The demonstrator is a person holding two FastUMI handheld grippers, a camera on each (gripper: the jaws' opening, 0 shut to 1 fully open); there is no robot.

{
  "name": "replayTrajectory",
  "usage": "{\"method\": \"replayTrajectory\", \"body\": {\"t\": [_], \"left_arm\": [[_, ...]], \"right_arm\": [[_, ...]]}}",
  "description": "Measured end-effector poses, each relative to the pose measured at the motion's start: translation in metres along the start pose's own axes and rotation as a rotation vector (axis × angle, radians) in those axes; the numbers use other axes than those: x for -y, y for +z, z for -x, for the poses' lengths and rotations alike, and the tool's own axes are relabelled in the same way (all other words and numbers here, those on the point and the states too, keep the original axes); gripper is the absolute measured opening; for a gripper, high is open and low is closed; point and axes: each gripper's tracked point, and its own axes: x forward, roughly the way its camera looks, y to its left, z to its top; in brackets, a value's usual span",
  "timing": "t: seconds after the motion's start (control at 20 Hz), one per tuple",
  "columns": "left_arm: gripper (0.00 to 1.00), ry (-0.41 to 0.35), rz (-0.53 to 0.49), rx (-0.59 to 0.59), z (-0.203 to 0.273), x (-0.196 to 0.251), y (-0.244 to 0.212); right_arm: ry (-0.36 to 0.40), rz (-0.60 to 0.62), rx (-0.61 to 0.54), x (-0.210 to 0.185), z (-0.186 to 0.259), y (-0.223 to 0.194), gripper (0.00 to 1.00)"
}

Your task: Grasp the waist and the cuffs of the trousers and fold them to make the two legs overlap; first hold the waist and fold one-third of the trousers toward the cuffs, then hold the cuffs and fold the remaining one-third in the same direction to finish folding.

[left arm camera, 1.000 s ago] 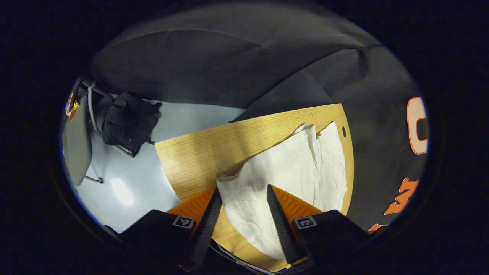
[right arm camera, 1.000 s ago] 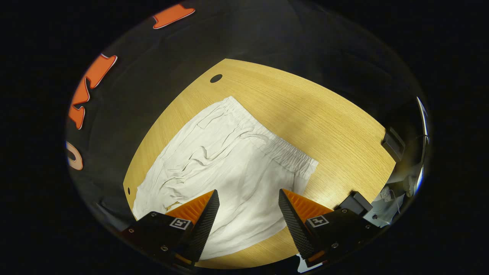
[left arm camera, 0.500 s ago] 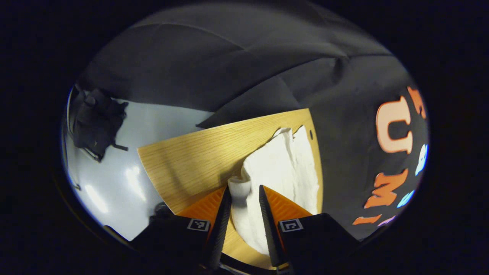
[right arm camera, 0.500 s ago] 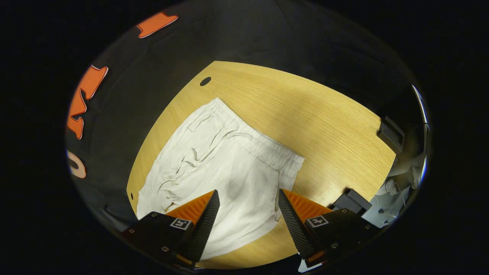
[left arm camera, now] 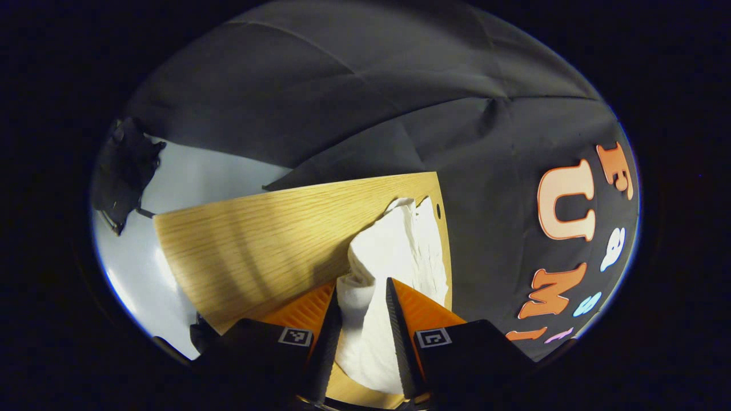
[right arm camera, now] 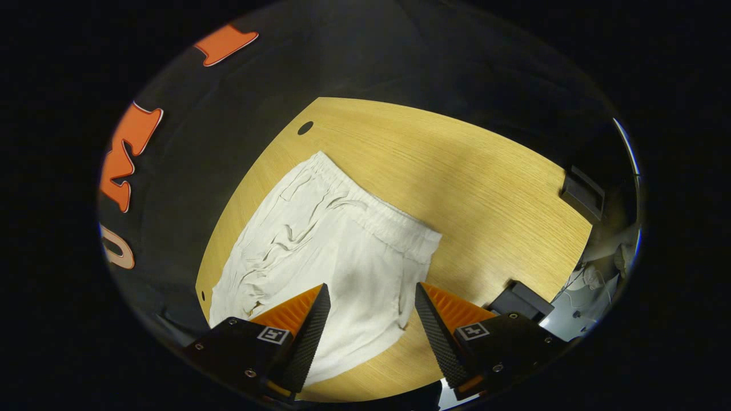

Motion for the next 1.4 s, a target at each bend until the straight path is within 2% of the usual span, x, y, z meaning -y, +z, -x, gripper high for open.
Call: {"method": "replayTrajectory", "body": {"t": [0.15,0.25,0.3,0.35,0.45,0.6,0.65,0.8,0.85,0.95,1.0,1.05,1.1,1.2,1.25,1.3,1.35,1.4], "left_arm": [[0.33,0.021,0.02,-0.016,-0.001,-0.002,0.001],[0.31,0.046,-0.01,-0.028,0.013,-0.007,-0.005],[0.38,0.104,-0.045,-0.022,0.015,-0.015,-0.003],[0.19,0.142,-0.07,-0.018,0.014,-0.023,-0.003],[0.1,0.191,-0.118,-0.017,0.025,-0.023,-0.003],[0.08,0.206,-0.216,0.011,0.027,-0.009,-0.001],[0.05,0.195,-0.228,0.009,0.032,0.0,0.001],[0.05,0.179,-0.263,0.035,0.043,0.04,0.011],[0.05,0.17,-0.274,0.039,0.045,0.053,0.014],[0.05,0.173,-0.308,0.042,0.043,0.072,0.016],[0.05,0.172,-0.324,0.045,0.041,0.084,0.017],[0.05,0.163,-0.332,0.044,0.039,0.096,0.018],[0.05,0.161,-0.343,0.049,0.039,0.104,0.017],[0.04,0.165,-0.354,0.051,0.037,0.116,0.019],[0.05,0.165,-0.353,0.051,0.035,0.122,0.019],[0.05,0.159,-0.353,0.049,0.036,0.129,0.018],[0.05,0.151,-0.359,0.044,0.035,0.137,0.018],[0.05,0.148,-0.368,0.045,0.034,0.141,0.019]], "right_arm": [[0.019,-0.055,0.008,0.011,0.002,0.003,0.9],[0.019,-0.077,0.011,0.017,0.0,0.005,0.9],[0.017,-0.079,0.01,0.02,-0.003,0.005,0.9],[0.014,-0.08,0.009,0.021,-0.007,0.004,0.9],[0.007,-0.08,0.002,0.021,-0.015,0.005,0.9],[-0.009,-0.071,0.009,0.02,-0.028,0.011,0.9],[-0.021,-0.063,0.014,0.022,-0.032,0.013,0.9],[-0.062,-0.047,0.041,0.028,-0.039,0.021,0.9],[-0.069,-0.052,0.054,0.03,-0.042,0.026,0.82],[-0.09,-0.074,0.041,0.035,-0.048,0.024,0.72],[-0.095,-0.081,0.034,0.037,-0.05,0.023,0.7],[-0.106,-0.082,0.03,0.041,-0.053,0.021,0.72],[-0.114,-0.084,0.036,0.043,-0.055,0.022,0.6],[-0.115,-0.122,0.032,0.043,-0.058,0.022,0.48],[-0.099,-0.163,0.014,0.041,-0.055,0.021,0.36],[-0.071,-0.208,0.023,0.037,-0.054,0.025,0.32],[-0.057,-0.238,0.043,0.036,-0.05,0.031,0.19],[-0.041,-0.261,0.063,0.035,-0.046,0.036,0.13]]}}
